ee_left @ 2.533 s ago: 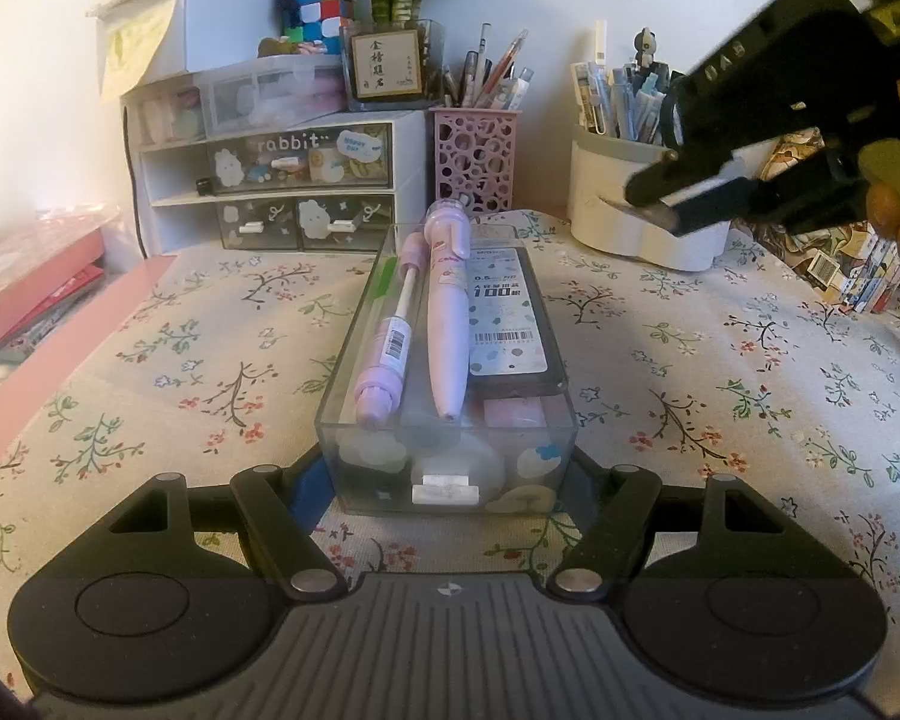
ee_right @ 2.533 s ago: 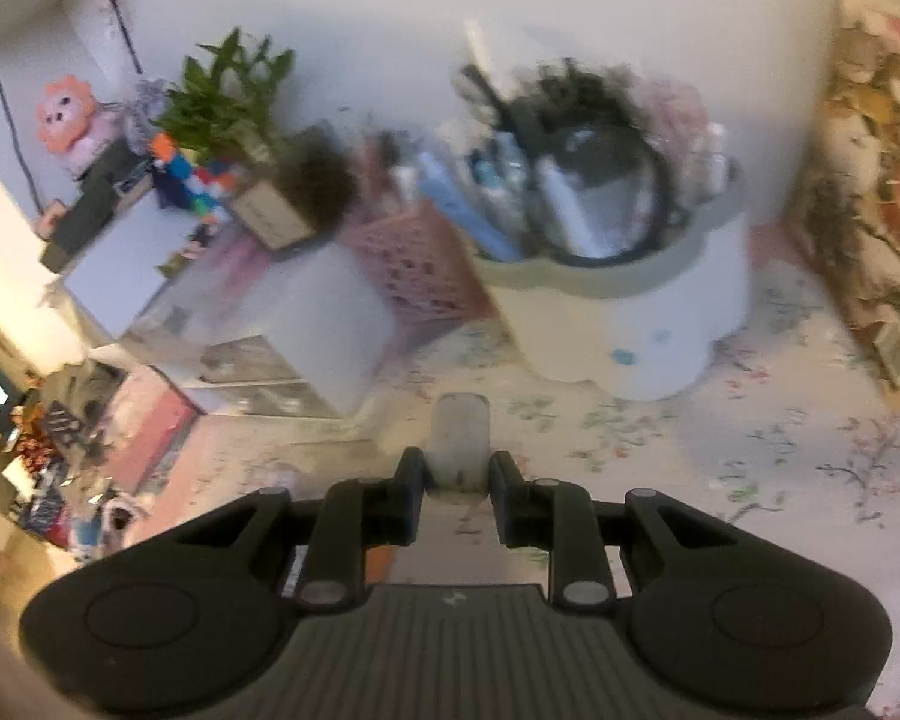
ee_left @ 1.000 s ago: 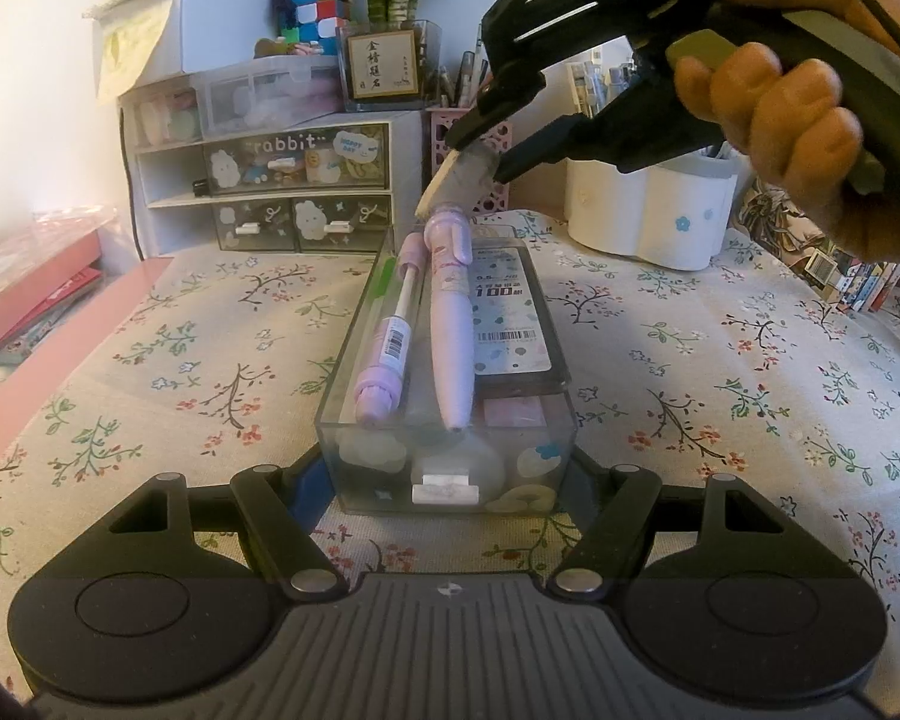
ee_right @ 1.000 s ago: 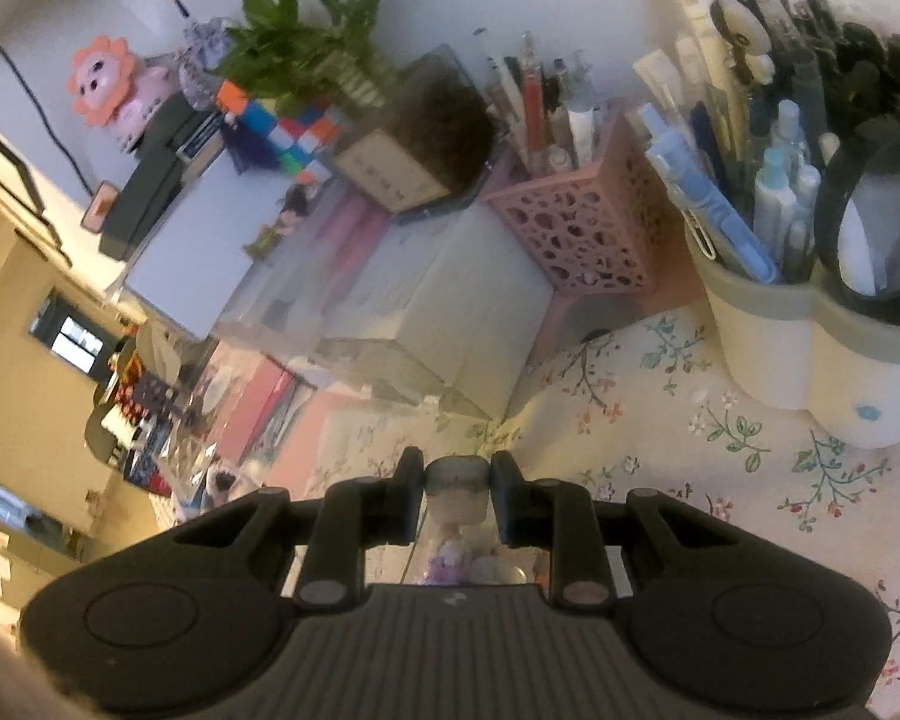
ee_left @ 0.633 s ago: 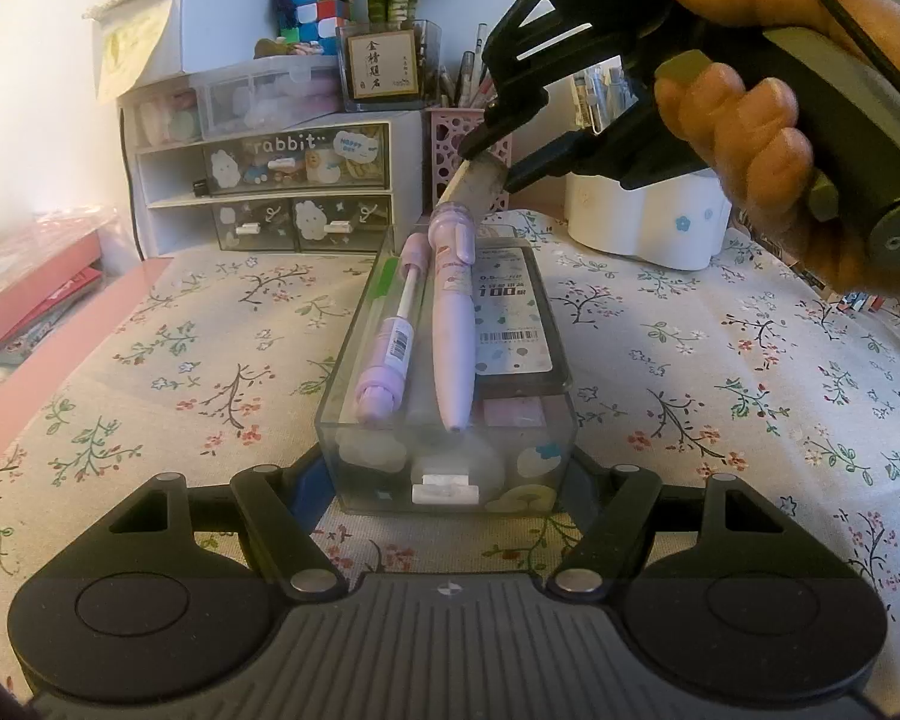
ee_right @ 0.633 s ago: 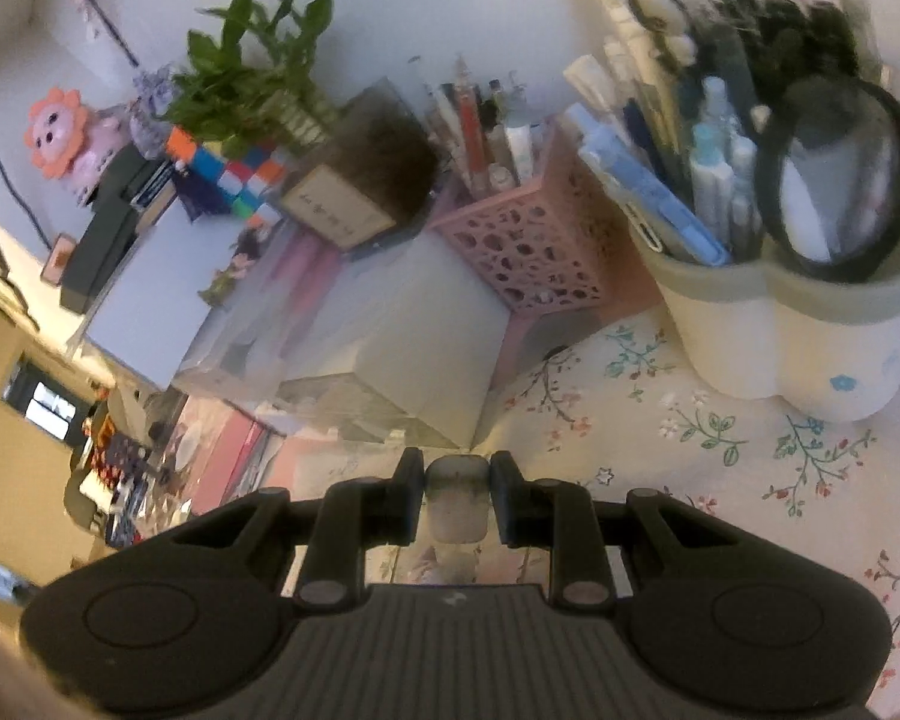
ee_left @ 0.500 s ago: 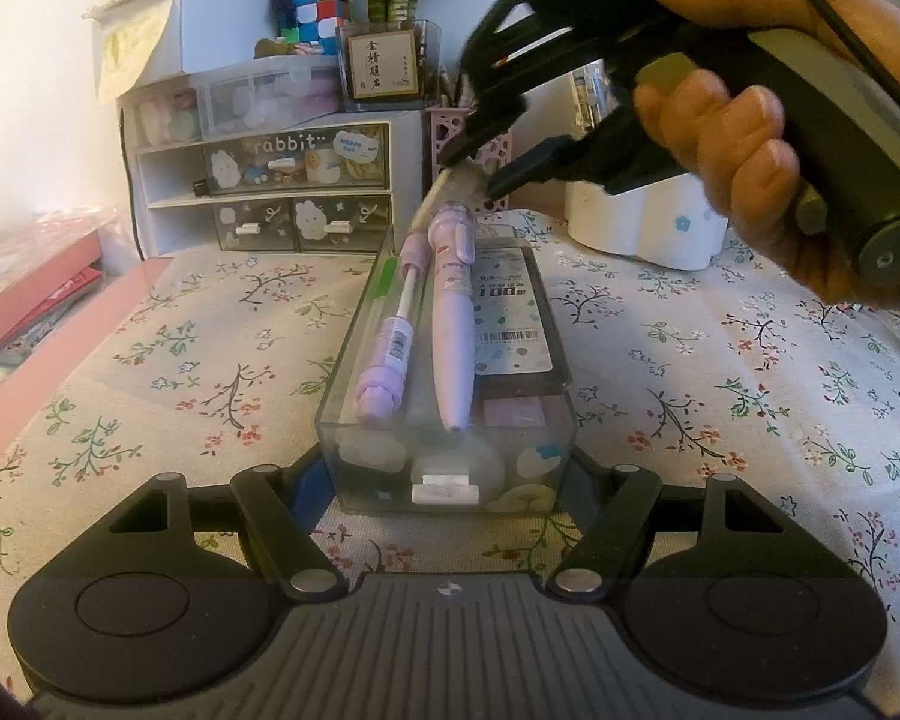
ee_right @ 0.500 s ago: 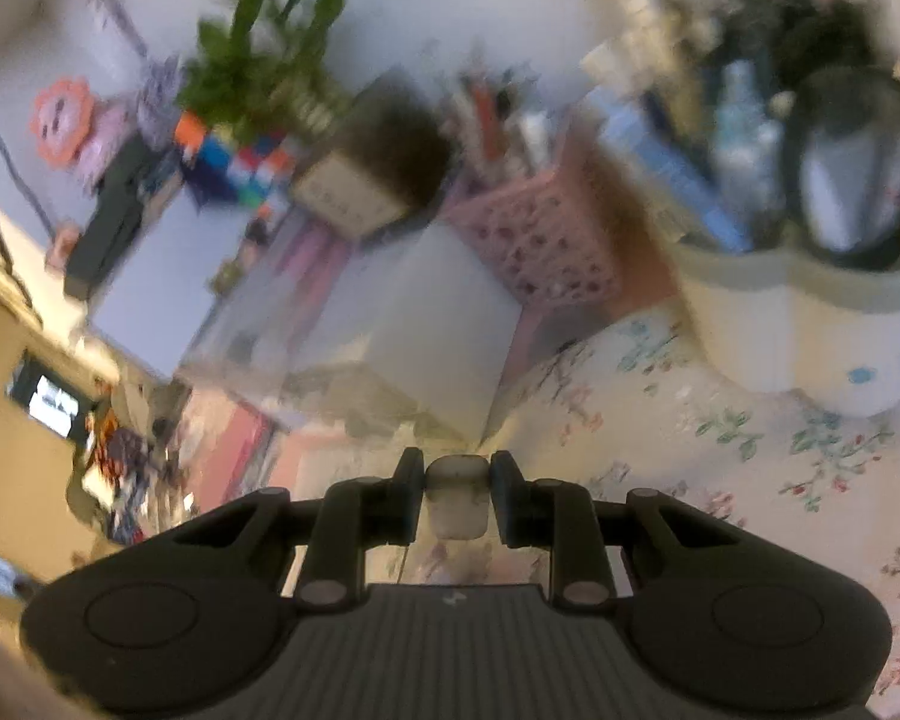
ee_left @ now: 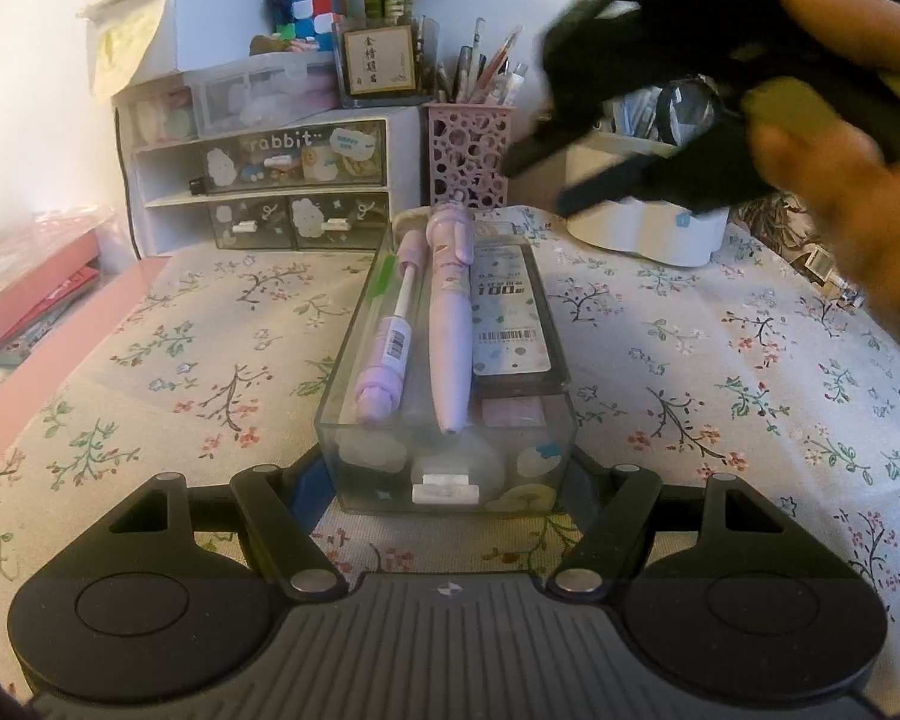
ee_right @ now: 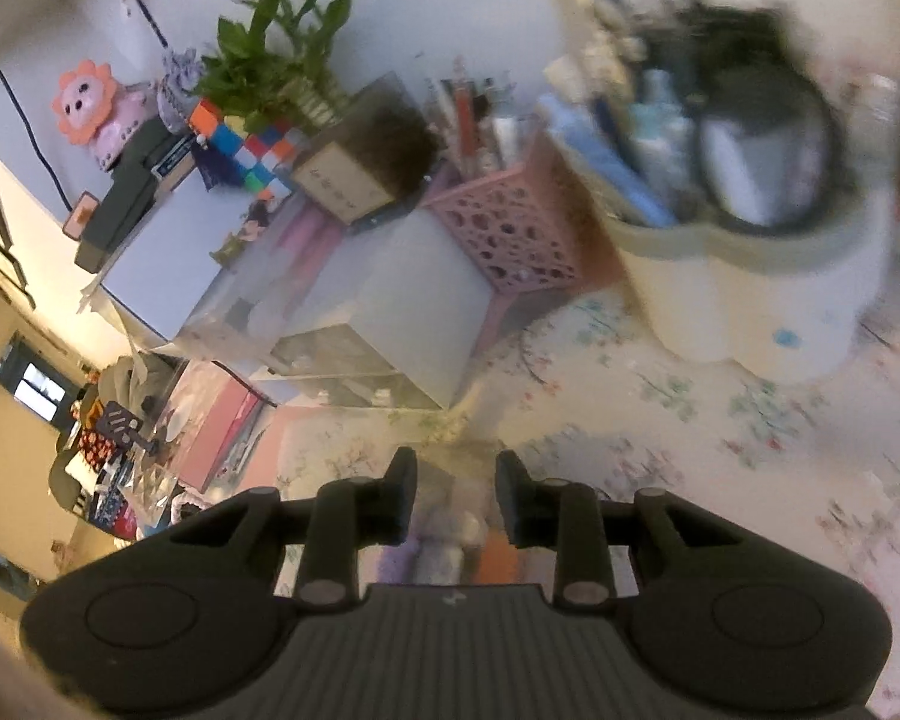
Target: Organize stationery
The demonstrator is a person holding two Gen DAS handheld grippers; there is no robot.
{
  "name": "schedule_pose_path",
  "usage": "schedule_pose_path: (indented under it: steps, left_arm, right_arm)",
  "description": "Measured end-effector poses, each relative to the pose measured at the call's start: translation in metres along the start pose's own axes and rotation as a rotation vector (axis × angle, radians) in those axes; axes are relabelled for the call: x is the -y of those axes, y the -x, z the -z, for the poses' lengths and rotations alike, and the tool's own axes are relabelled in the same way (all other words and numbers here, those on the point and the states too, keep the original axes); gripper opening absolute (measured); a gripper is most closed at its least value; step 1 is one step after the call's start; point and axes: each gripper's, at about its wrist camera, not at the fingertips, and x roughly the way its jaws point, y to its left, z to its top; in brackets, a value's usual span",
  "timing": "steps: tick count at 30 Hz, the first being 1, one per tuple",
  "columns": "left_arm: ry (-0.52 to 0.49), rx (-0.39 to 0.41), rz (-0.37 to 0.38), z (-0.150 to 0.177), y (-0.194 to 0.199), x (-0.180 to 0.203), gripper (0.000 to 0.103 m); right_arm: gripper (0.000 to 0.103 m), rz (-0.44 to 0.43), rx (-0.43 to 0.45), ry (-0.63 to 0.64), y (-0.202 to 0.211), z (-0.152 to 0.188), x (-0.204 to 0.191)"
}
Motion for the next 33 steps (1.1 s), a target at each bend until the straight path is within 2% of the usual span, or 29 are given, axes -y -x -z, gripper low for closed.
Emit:
schedule_pose_path:
  steps: [4, 13, 17, 23, 28, 30, 33]
  left_arm:
    - [0.003, -0.031, 0.004, -0.007, -0.003, 0.0, 0.072]
    - [0.006, -0.056, 0.008, -0.017, -0.013, 0.0, 0.072]
    - [0.011, -0.079, 0.009, -0.023, -0.018, 0.001, 0.072]
    - [0.006, -0.113, 0.017, -0.029, -0.022, -0.002, 0.072]
    - [0.006, -0.116, 0.019, -0.029, -0.022, -0.002, 0.072]
    - [0.006, -0.111, 0.019, -0.029, -0.022, -0.002, 0.072]
    - [0.001, -0.097, 0.016, -0.027, -0.022, -0.001, 0.072]
  right_arm:
    - [0.034, 0.0, 0.014, -0.035, 0.021, 0.02, 0.015]
    - [0.035, 0.09, 0.012, -0.083, 0.043, 0.067, 0.05]
    - [0.044, 0.134, 0.036, -0.019, 0.049, 0.082, 0.047]
    - [0.051, 0.206, 0.058, 0.135, 0.051, 0.1, 0.034]
    - [0.051, 0.247, 0.088, 0.243, 0.049, 0.113, 0.026]
    - [0.056, 0.294, 0.101, 0.292, 0.045, 0.118, 0.022]
    - [0.058, 0.387, 0.119, 0.372, 0.043, 0.125, 0.018]
